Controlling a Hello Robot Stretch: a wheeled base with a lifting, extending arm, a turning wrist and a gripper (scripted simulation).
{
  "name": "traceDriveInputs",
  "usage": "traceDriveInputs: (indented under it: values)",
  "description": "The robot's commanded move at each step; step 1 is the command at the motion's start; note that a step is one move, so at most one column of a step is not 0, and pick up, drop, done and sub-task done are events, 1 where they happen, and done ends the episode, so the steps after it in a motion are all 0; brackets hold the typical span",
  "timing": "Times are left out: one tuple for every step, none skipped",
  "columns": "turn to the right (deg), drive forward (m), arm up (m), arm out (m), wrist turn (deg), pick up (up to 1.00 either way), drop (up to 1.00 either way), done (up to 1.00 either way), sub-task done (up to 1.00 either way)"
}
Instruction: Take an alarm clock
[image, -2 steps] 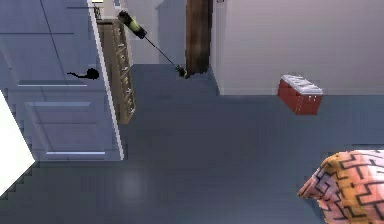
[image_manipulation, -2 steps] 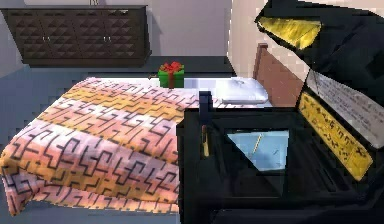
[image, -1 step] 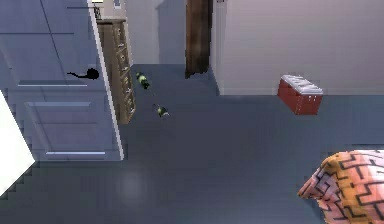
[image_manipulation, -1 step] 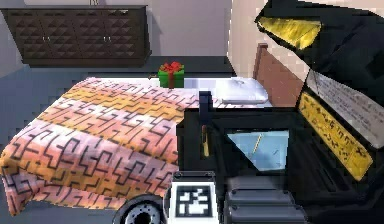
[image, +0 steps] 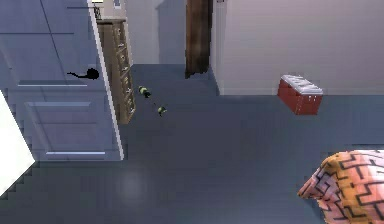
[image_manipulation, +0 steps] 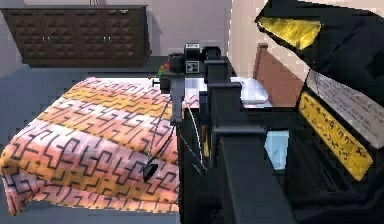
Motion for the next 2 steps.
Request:
traceDriveInputs:
  values:
    - [0.0,0.00,0.00,0.00,45.0,0.00,0.00,0.00,0.00]
    - [0.0,0.00,0.00,0.00,45.0,0.00,0.00,0.00,0.00]
